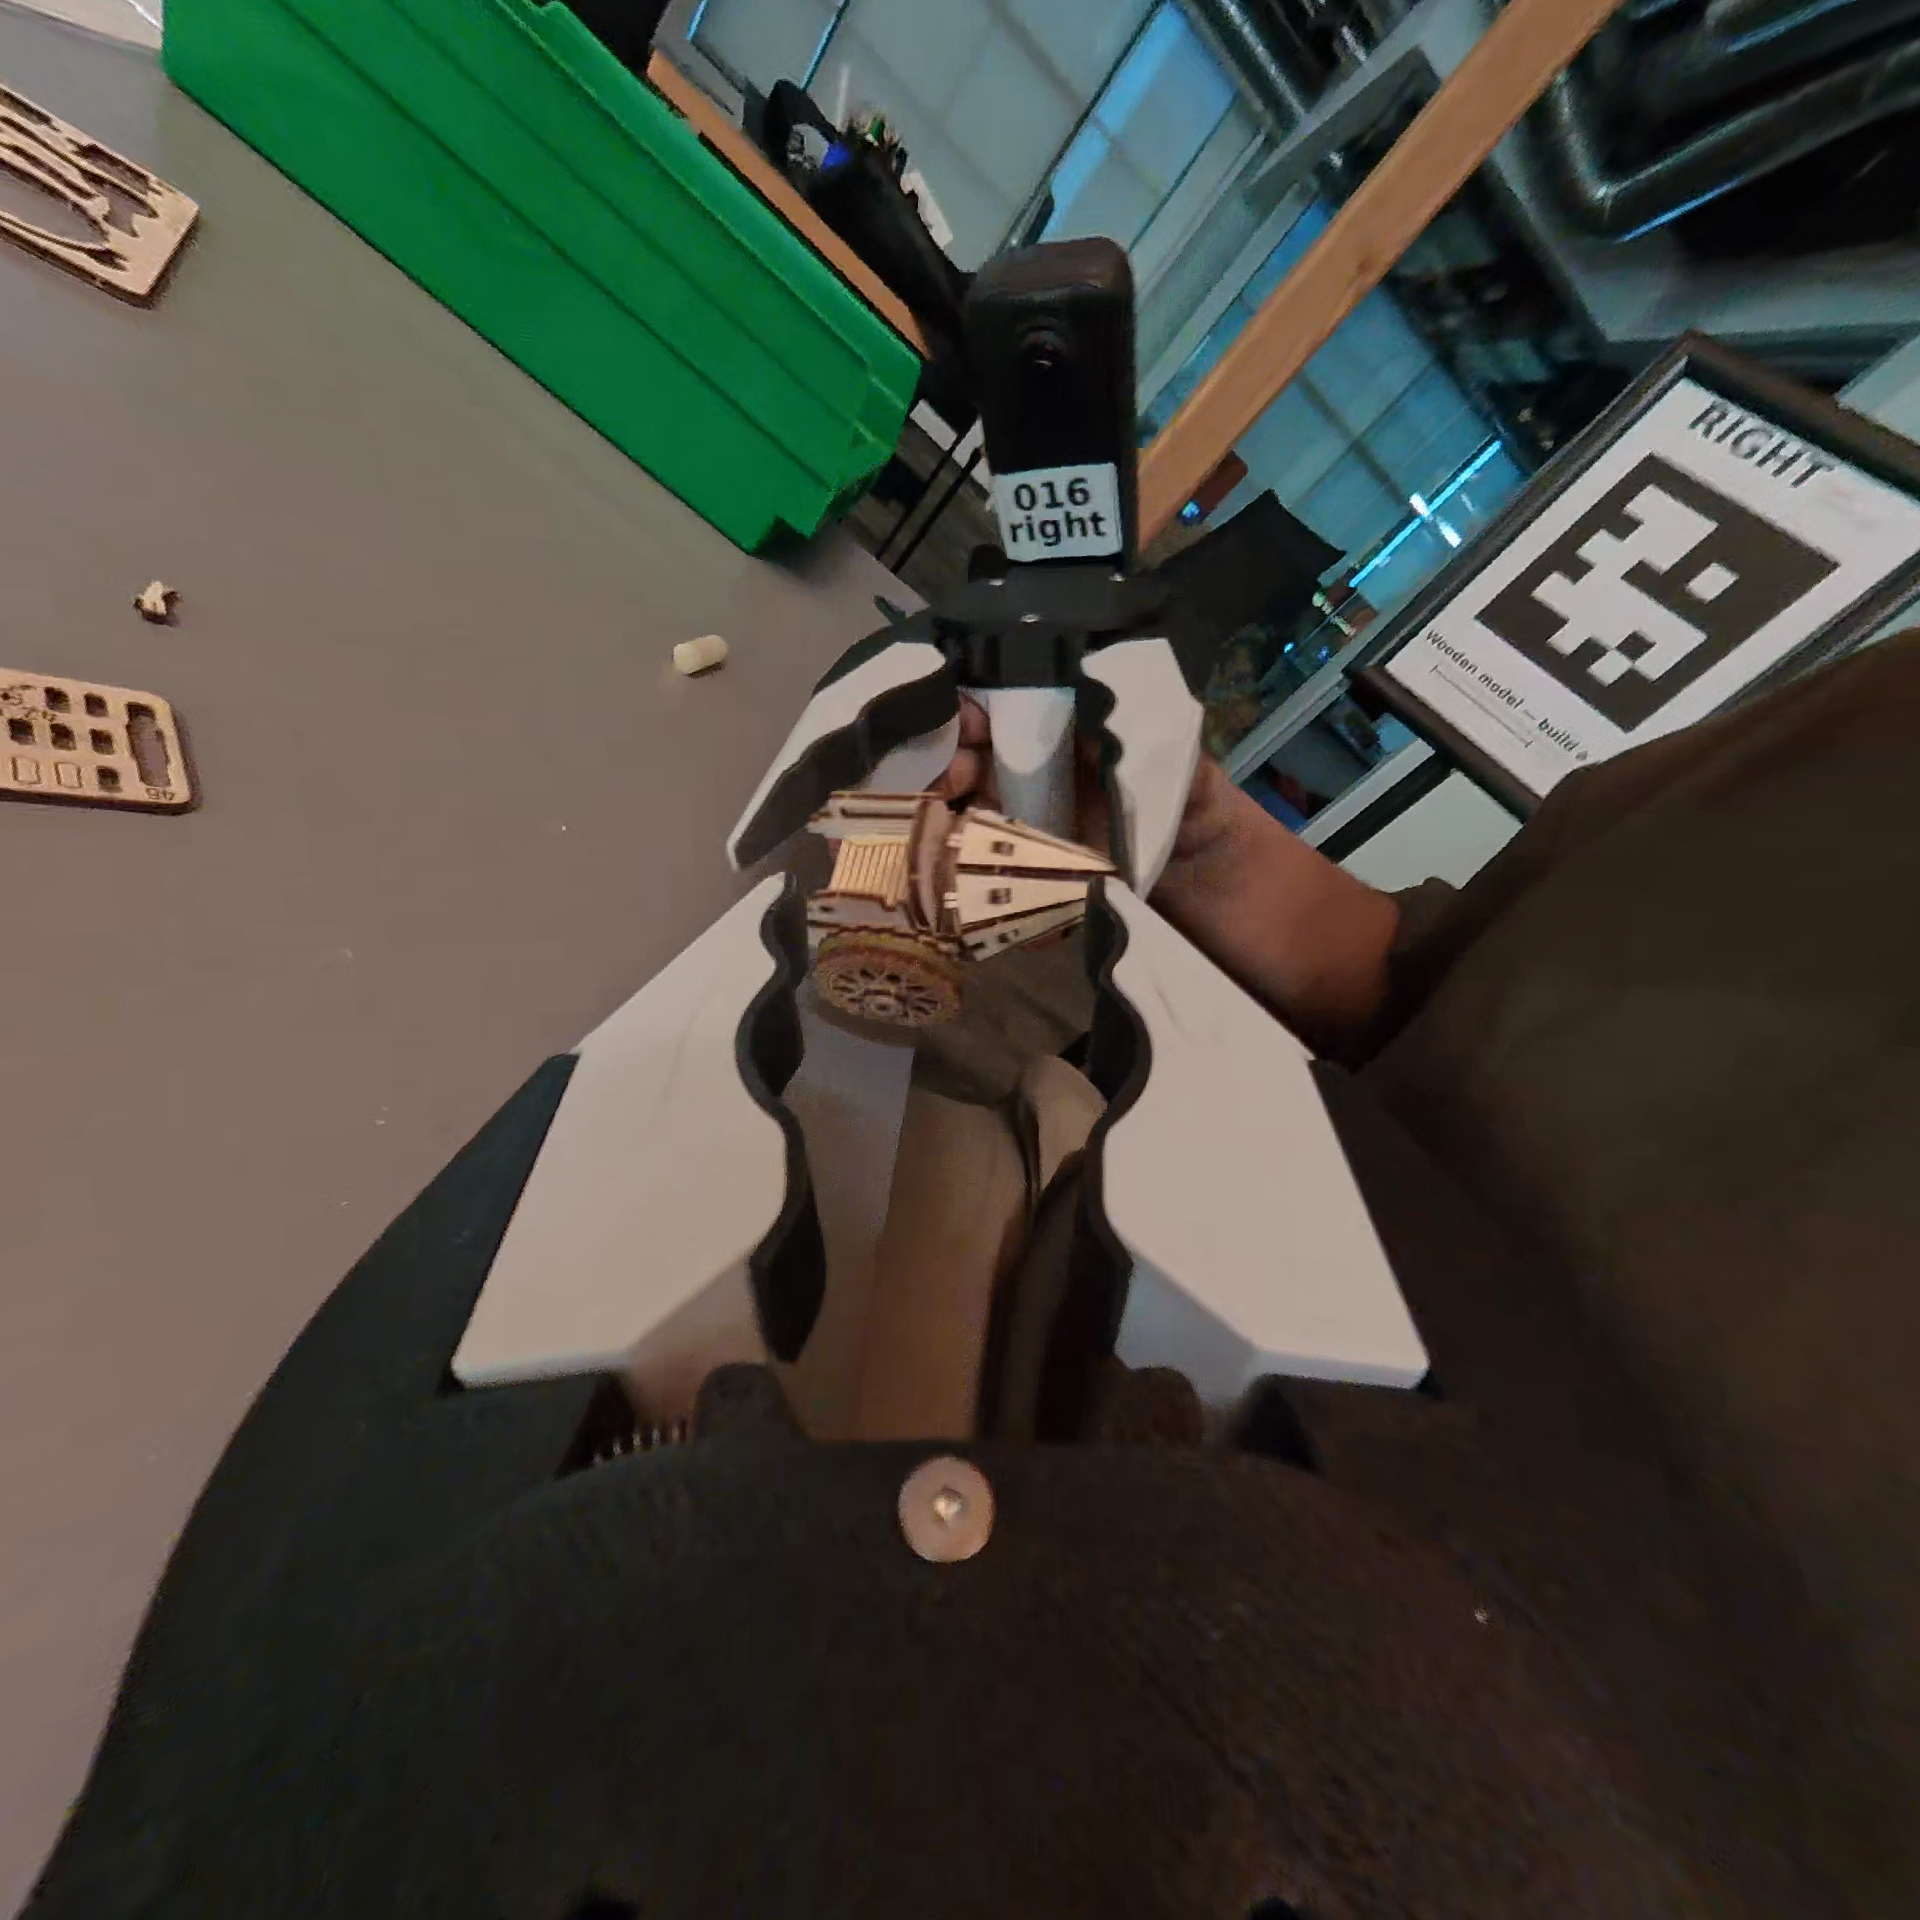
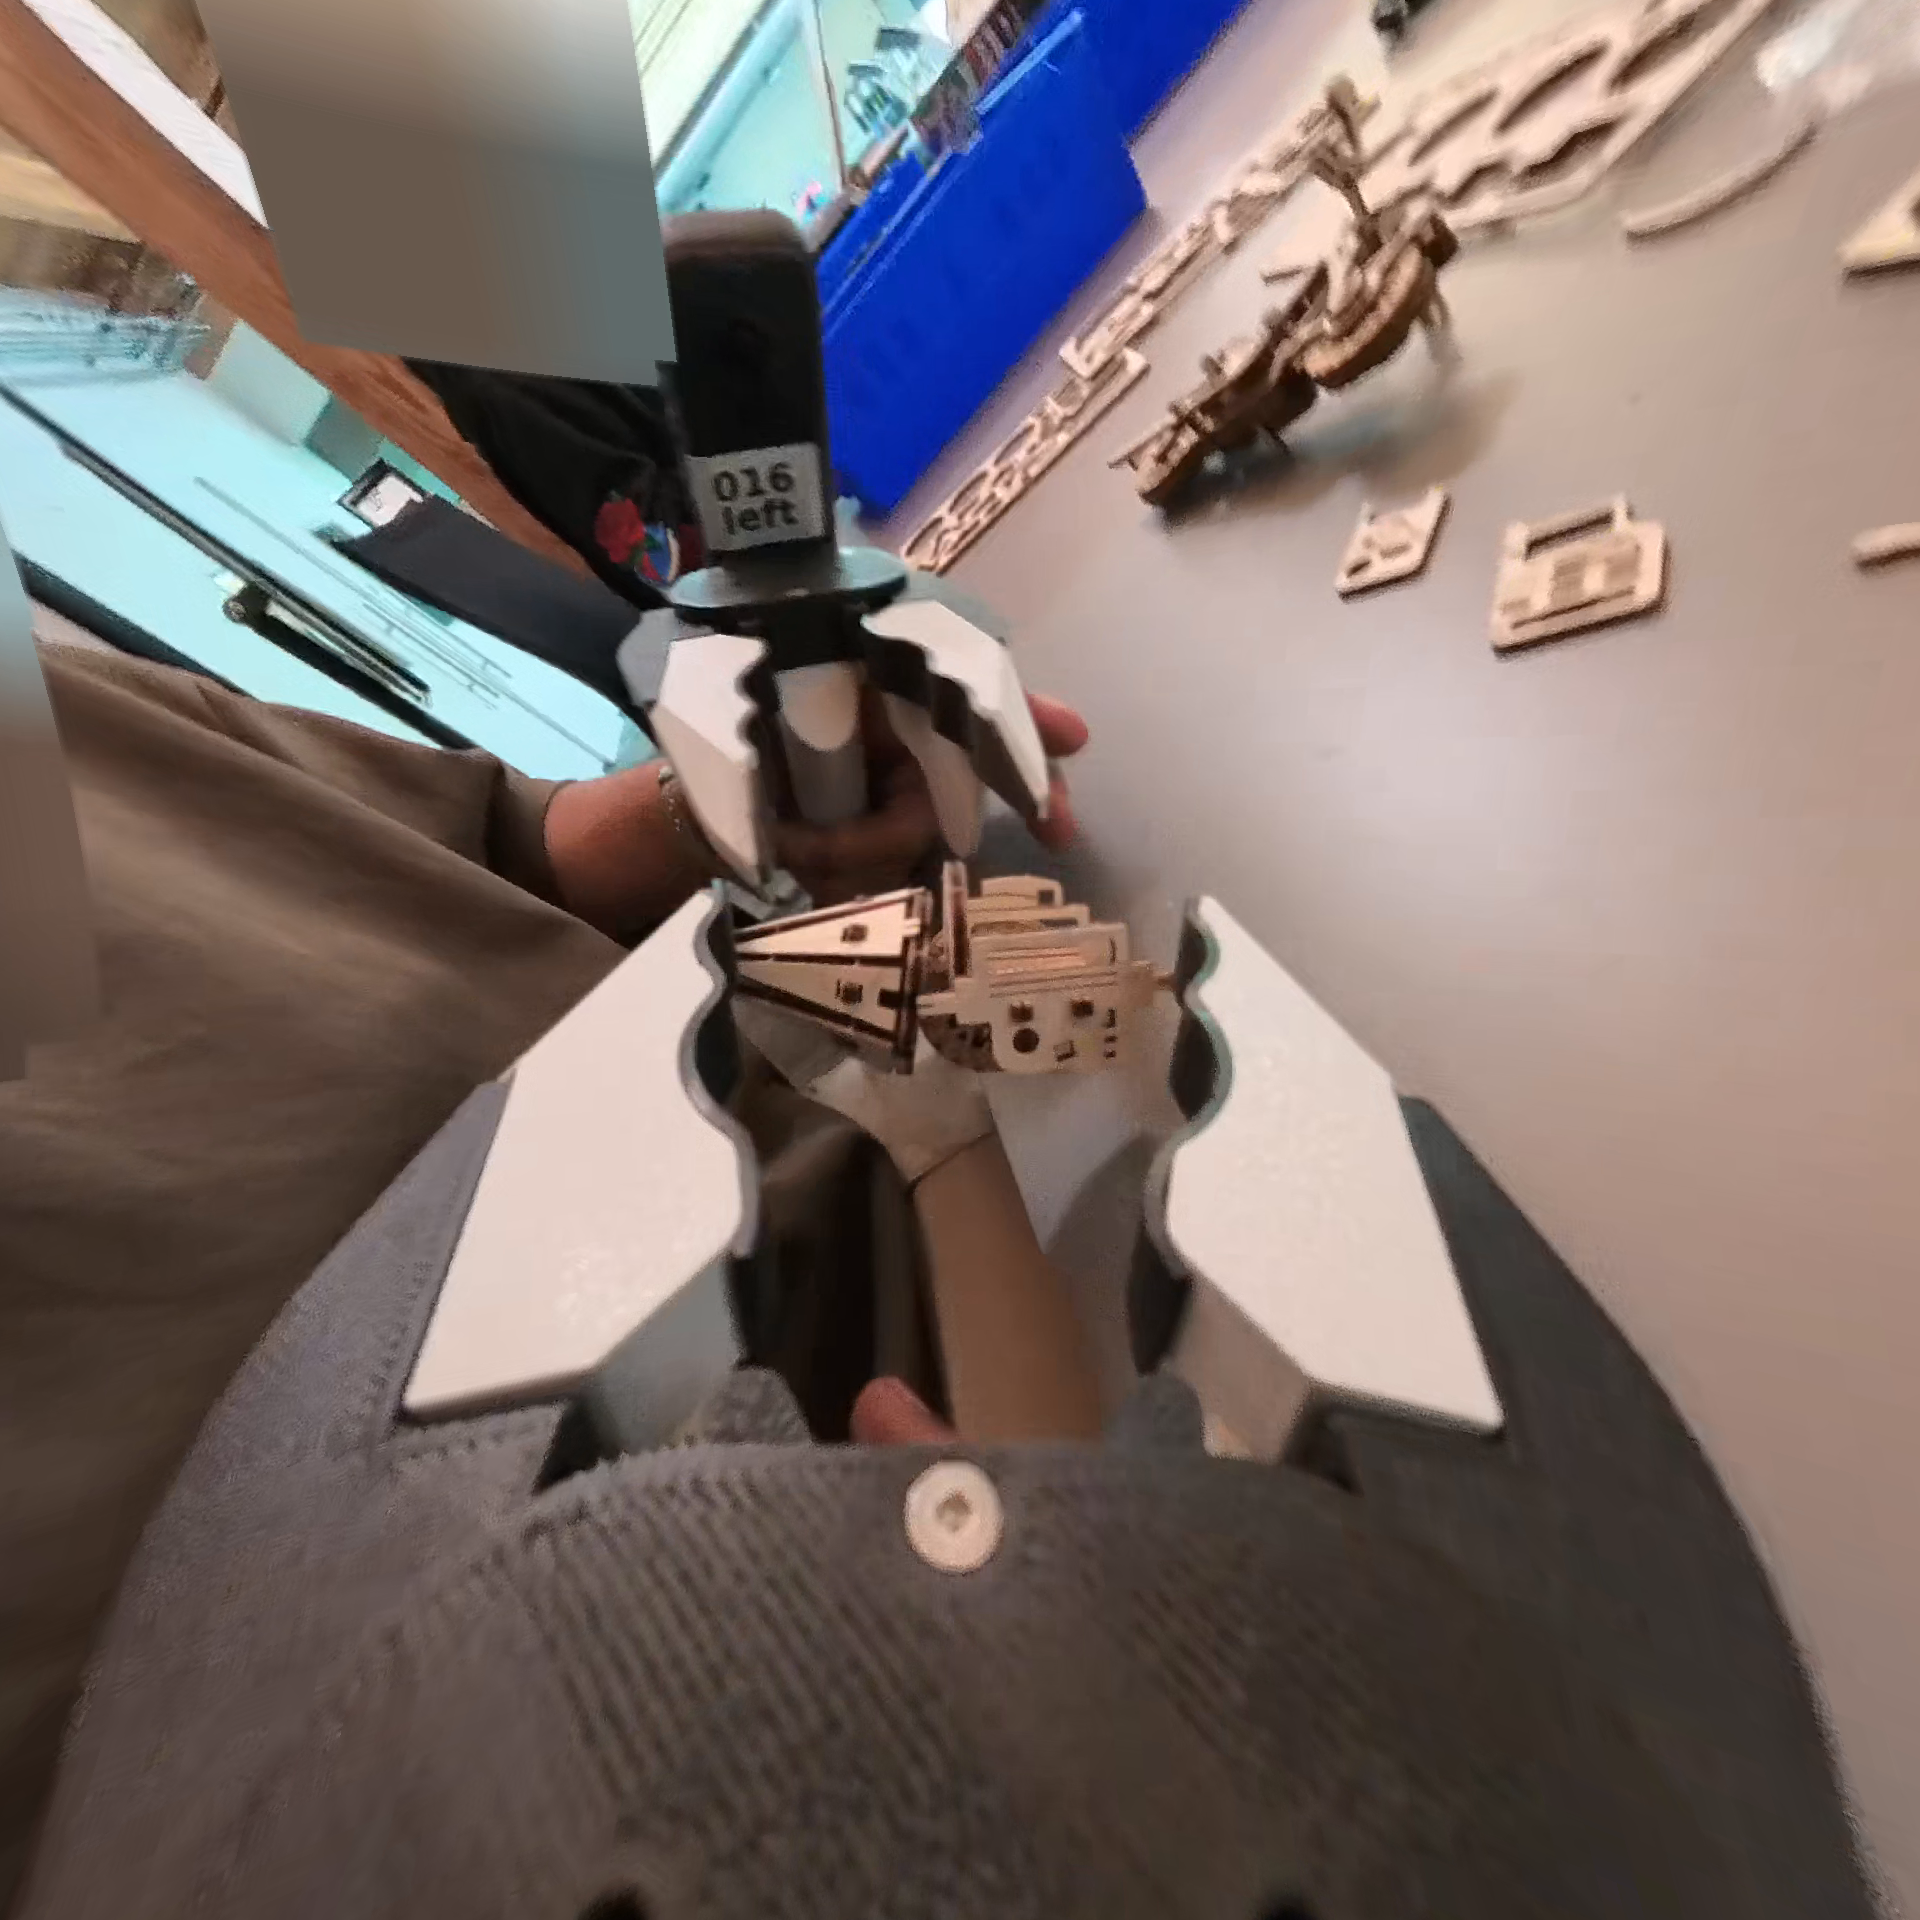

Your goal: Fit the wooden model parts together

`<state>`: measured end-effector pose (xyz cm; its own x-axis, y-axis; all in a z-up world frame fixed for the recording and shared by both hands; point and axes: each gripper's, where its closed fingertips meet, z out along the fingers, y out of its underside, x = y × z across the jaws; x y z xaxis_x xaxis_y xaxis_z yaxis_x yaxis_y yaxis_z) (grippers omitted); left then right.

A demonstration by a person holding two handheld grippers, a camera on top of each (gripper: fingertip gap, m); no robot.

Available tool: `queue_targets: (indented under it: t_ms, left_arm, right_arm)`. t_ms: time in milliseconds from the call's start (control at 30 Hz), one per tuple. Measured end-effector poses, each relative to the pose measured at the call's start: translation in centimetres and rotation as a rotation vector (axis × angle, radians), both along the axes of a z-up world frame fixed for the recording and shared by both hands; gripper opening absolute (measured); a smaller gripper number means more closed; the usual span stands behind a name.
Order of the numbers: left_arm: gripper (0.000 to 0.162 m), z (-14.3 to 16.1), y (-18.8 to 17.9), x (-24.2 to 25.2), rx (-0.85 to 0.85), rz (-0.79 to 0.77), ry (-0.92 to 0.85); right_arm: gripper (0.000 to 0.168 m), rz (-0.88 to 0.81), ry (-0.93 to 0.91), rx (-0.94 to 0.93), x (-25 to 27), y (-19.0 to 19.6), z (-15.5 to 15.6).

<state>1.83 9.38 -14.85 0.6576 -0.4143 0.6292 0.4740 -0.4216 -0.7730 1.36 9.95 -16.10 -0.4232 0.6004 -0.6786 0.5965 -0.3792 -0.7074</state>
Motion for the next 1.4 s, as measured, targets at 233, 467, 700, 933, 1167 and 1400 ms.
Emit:
queue_targets:
  t_ms: [233, 467, 700, 933, 1167, 1400]
  left_arm:
    - [0.057, -1.6, 0.7, 0.7, -0.022, 0.038, 0.235]
    - [0.05, -3.8, 1.6, 1.6, -0.108, 0.049, 0.407]
    - [0.044, -3.9, 2.1, 0.3, -0.159, 0.103, 0.31]
    - [0.054, -4.3, 1.3, 0.0, -0.205, 0.092, 0.278]
    - [0.069, -4.3, -0.3, 0.4, -0.213, -0.007, 0.246]
    - [0.059, -4.0, -0.1, -1.8, -0.223, 0.092, 0.198]
  right_arm:
    - [0.084, -0.01, -0.118, -0.084, -0.9, 0.1, -1.5]
    - [0.084, -0.026, -0.142, -0.093, -1.6, 0.1, -1.9]
    - [0.091, -0.075, -0.113, -0.104, -1.3, 1.6, -1.2]
    - [0.073, -0.197, -0.091, -0.008, 0.0, 2.8, -0.8]
    - [0.059, -0.211, -0.03, 0.112, 1.2, 0.7, -1.2]
    - [0.06, -0.209, 0.137, 0.475, 1.0, -0.7, -1.3]
